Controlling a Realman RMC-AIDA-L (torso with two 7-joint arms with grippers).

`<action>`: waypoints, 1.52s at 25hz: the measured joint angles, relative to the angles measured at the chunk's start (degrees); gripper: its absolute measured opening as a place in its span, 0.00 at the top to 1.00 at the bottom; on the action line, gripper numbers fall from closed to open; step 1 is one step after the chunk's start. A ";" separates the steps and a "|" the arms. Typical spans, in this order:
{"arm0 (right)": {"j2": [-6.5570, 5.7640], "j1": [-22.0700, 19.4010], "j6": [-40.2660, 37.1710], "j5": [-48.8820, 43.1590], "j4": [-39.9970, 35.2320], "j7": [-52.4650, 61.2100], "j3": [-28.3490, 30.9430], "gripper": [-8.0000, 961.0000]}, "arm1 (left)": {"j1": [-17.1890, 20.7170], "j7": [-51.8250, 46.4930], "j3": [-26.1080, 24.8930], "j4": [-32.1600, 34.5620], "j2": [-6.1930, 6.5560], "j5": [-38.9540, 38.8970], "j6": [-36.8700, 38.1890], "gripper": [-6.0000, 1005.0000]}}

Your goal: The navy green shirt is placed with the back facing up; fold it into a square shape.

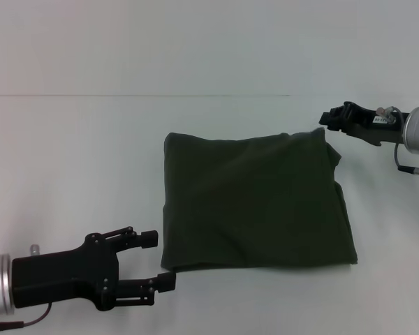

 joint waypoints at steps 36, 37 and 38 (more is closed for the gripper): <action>2.94 -11.89 -16.19 21.52 6.04 -75.71 -1.64 0.18 | -0.04 -1.54 -4.38 -4.91 -0.79 -1.30 0.50 0.12; 2.94 -11.97 -15.19 21.52 6.23 -75.90 -2.26 0.18 | -0.02 -1.58 -4.51 -5.06 -0.79 -1.30 0.52 0.12; 2.95 -12.17 -12.92 21.52 6.99 -76.14 -3.05 0.18 | -0.02 -1.59 -4.56 -5.20 -0.79 -1.31 0.53 0.12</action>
